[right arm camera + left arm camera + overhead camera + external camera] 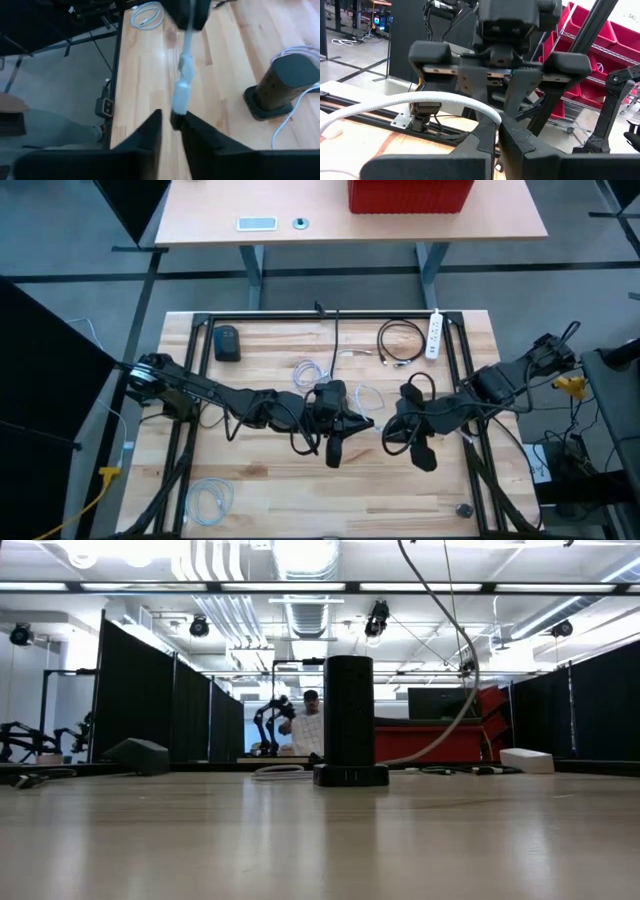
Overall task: Insert USB
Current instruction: Insert the white charger cable into the black charger adapter
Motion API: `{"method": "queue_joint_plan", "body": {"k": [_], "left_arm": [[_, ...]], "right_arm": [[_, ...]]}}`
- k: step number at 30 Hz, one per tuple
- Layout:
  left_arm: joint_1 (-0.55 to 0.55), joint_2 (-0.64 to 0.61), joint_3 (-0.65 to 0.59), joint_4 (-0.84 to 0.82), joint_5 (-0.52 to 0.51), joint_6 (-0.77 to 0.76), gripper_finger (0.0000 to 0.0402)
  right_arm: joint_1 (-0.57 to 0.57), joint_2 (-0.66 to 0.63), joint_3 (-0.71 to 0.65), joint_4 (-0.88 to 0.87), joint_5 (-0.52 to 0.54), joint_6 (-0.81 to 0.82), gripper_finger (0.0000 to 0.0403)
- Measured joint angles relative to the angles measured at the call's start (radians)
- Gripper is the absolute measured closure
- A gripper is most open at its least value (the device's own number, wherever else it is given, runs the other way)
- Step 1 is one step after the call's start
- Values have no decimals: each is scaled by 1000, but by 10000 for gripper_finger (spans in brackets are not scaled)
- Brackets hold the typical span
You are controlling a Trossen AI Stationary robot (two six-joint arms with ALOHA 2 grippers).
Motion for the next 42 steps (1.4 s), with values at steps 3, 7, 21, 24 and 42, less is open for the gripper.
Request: {"method": "queue_joint_plan", "body": {"k": [3, 7, 21, 24, 42], "left_arm": [[-1, -1, 0, 1, 0, 5, 399], [-1, -1, 0, -1, 5, 5, 377], [6, 37, 0, 43, 52, -10, 262], [8, 50, 0, 61, 52, -15, 242], [26, 78, 0, 109, 51, -29, 343]], "right_arm": [[0, 0, 0, -3, 0, -4, 395], [0, -1, 0, -1, 0, -4, 399], [0, -9, 0, -2, 7, -37, 400], [0, -9, 0, -3, 8, -45, 400], [0, -10, 0, -7, 12, -64, 400]]}}
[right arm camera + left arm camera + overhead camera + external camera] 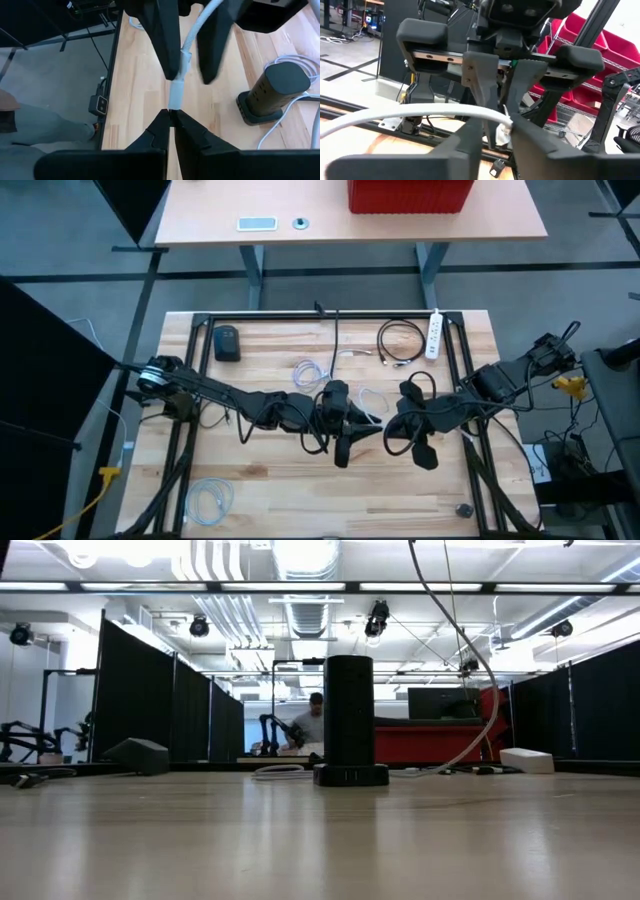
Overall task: Insert USB
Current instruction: Insert the white charger cable into the black charger adapter
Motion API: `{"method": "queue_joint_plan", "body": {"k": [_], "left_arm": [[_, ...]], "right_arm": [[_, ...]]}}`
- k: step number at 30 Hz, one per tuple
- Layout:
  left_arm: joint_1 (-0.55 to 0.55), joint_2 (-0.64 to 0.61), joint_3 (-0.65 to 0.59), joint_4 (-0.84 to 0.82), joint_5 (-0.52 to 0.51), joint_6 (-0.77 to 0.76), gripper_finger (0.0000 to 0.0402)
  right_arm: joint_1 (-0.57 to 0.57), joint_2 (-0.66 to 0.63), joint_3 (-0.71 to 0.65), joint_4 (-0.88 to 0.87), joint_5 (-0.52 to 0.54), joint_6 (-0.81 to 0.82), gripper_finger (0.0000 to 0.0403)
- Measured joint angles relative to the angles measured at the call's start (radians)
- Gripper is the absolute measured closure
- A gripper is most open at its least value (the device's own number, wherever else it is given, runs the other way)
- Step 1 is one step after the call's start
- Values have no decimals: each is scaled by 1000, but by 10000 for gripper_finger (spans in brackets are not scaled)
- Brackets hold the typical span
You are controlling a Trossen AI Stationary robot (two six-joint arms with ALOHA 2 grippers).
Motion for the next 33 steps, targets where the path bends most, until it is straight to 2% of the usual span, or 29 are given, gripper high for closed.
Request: {"method": "queue_joint_plan", "body": {"k": [18, 22, 28, 30, 33], "left_arm": [[-15, -117, 2, -241, -56, -5, 399], [-29, -154, 1, -322, -85, -12, 399], [-37, -179, 1, -335, -89, -19, 399], [-41, -178, 1, -336, -89, -20, 399], [-44, -178, 1, -347, -95, -25, 399]], "right_arm": [[57, -43, 8, -221, -43, 95, 234], [183, -27, 8, -332, -49, 183, 202], [404, 17, 6, -485, -42, 334, 189], [483, 36, 0, -505, -40, 365, 189], [522, 87, -14, -469, -91, 424, 185]]}}
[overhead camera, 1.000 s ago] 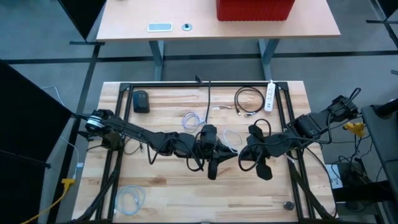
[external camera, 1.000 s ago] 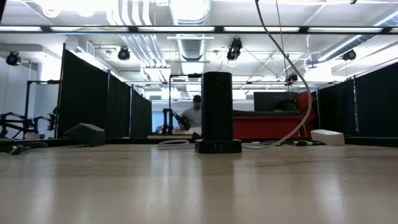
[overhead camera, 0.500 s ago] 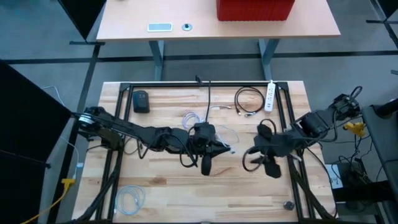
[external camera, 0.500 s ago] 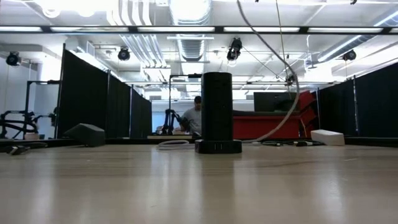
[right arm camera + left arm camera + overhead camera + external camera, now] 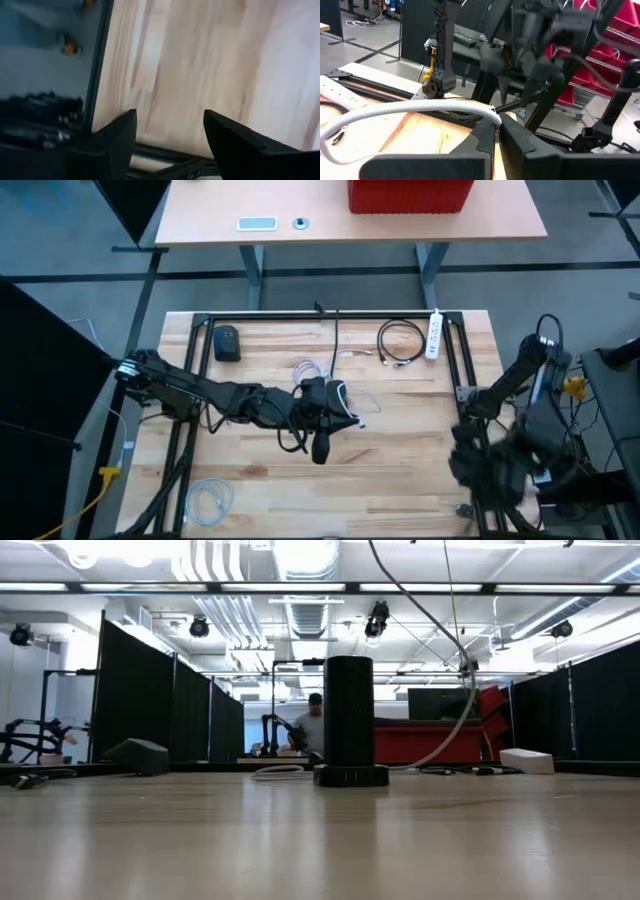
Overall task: Insert USB
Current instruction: Insert the white charger cable into the black charger adapter
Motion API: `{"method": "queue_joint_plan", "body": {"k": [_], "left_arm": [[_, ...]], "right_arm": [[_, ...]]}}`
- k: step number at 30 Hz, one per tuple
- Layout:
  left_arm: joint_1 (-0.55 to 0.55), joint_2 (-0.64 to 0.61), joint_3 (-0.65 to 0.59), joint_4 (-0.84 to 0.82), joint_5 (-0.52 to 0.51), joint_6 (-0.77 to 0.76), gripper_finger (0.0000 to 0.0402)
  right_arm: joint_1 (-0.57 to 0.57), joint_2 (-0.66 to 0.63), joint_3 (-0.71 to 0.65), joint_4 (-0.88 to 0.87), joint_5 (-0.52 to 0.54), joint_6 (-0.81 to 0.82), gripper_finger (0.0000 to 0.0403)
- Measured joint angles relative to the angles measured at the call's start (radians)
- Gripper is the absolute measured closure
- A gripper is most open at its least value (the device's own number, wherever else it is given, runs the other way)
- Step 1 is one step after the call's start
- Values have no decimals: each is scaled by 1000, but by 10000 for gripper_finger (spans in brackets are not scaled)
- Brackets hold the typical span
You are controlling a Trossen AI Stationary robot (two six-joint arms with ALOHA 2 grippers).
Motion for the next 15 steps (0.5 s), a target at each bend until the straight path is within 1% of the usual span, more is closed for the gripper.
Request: {"method": "queue_joint_plan", "body": {"k": [15], "left_arm": [[-16, -1, 0, -64, -35, -29, 399]], "right_arm": [[130, 263, -67, 205, -291, 308, 163]]}}
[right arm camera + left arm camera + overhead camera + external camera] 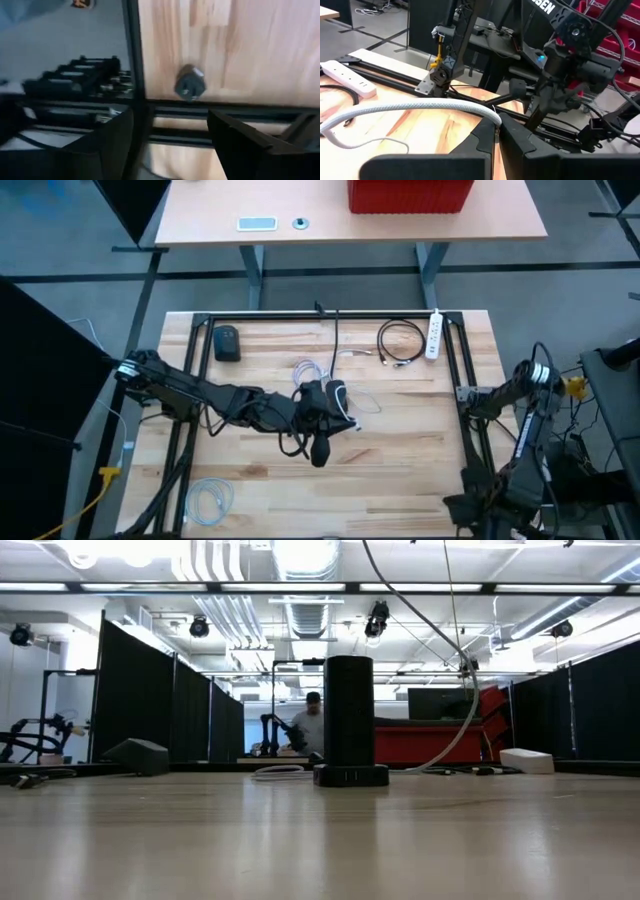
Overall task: Insert USB
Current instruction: Insert the white charger cable into the black charger adapter
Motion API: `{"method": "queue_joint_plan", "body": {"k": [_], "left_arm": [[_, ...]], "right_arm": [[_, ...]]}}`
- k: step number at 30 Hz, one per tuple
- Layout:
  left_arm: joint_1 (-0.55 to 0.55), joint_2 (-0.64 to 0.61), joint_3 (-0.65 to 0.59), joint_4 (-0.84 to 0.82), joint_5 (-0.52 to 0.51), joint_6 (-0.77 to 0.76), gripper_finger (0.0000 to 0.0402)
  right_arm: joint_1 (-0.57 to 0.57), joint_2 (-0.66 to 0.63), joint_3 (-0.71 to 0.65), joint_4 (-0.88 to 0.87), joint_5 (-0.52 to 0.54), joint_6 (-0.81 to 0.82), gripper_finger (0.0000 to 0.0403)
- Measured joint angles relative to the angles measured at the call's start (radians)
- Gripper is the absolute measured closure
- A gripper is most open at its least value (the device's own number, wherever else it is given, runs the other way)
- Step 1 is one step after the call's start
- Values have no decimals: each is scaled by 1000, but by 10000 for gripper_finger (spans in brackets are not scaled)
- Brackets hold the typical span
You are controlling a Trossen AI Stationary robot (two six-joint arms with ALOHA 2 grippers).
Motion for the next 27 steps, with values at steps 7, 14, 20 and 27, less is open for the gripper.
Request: {"method": "queue_joint_plan", "body": {"k": [7, 14, 20, 27], "left_arm": [[-12, 0, 0, 0, 0, -5, 399], [-48, 2, 0, -4, 4, -49, 399], [-67, 9, -1, -9, 1, -75, 399], [-88, 18, -1, -15, -2, -105, 399]], "right_arm": [[-71, 86, -57, 16, -122, 100, 148], [-106, 132, -140, 140, -220, 130, 141], [-110, 140, -218, 233, -274, 162, 139], [-114, 150, -309, 342, -338, 200, 136]]}}
